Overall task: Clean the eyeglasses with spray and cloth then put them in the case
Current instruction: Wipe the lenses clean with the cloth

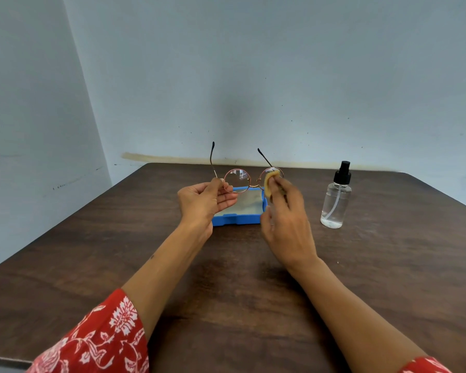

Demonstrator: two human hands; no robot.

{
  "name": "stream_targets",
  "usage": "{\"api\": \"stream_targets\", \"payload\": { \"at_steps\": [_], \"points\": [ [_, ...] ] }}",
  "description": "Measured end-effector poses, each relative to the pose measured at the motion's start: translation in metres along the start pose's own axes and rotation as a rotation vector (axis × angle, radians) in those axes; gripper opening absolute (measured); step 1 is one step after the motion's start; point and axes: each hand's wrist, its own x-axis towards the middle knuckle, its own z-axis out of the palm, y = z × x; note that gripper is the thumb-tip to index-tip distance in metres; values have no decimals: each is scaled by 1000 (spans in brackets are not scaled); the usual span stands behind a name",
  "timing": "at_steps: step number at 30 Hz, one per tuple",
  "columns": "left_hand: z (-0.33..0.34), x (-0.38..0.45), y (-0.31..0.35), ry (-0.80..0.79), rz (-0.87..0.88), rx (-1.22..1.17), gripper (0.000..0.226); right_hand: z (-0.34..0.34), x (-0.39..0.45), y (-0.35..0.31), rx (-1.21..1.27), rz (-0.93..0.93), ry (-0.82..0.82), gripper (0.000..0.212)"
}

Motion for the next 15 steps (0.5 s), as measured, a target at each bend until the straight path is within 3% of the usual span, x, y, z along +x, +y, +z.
{"api": "stream_targets", "payload": {
  "at_steps": [4,10,15],
  "points": [
    [2,-1,0,-15,-12,12,15,-4,2,10,-8,116,65,48],
    [0,0,-1,-8,4,10,15,2,-3,-4,-18,-127,-54,46],
    [1,2,0,0,6,-7,16,-2,-1,7,9,80,36,46]
  ]
}}
